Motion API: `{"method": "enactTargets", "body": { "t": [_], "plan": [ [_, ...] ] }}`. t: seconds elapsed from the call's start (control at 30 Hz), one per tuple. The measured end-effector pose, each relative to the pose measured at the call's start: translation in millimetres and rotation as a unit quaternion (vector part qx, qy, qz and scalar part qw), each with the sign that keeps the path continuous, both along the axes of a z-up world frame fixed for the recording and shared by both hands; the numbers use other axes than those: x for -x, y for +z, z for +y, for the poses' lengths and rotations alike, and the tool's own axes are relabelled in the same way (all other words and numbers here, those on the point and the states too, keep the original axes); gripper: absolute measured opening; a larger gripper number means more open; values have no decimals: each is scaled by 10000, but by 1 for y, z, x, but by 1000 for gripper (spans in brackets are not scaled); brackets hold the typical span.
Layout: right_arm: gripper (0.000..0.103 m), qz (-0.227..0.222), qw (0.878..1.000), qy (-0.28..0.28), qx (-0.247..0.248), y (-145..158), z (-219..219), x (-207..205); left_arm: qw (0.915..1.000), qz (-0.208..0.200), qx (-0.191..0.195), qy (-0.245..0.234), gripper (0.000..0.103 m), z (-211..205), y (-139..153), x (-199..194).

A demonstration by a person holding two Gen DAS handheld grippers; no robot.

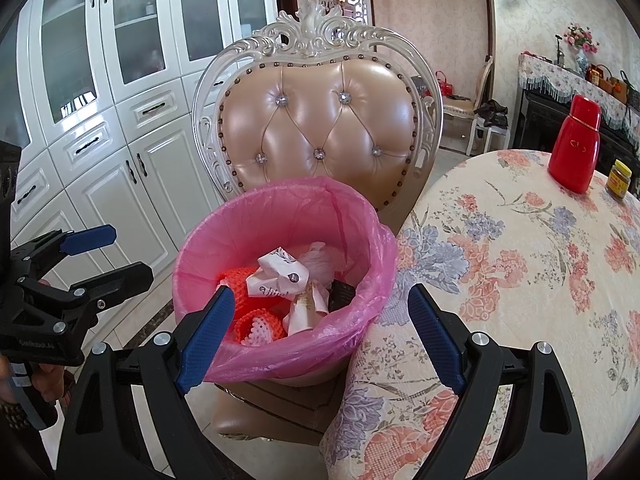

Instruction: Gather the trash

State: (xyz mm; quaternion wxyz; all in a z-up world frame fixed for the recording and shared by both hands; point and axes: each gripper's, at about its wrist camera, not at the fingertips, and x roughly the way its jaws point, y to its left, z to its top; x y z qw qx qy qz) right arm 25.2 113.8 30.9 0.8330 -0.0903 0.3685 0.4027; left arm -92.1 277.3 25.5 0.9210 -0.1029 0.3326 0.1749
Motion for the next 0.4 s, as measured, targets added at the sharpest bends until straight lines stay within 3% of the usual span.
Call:
{"method": "enactTargets", "body": {
  "t": [0.4],
  "plan": [
    [83,-5,10000,13,5,-3,-1,-1,9999,-10,157,-8,98,3,3,-1]
  ]
}}
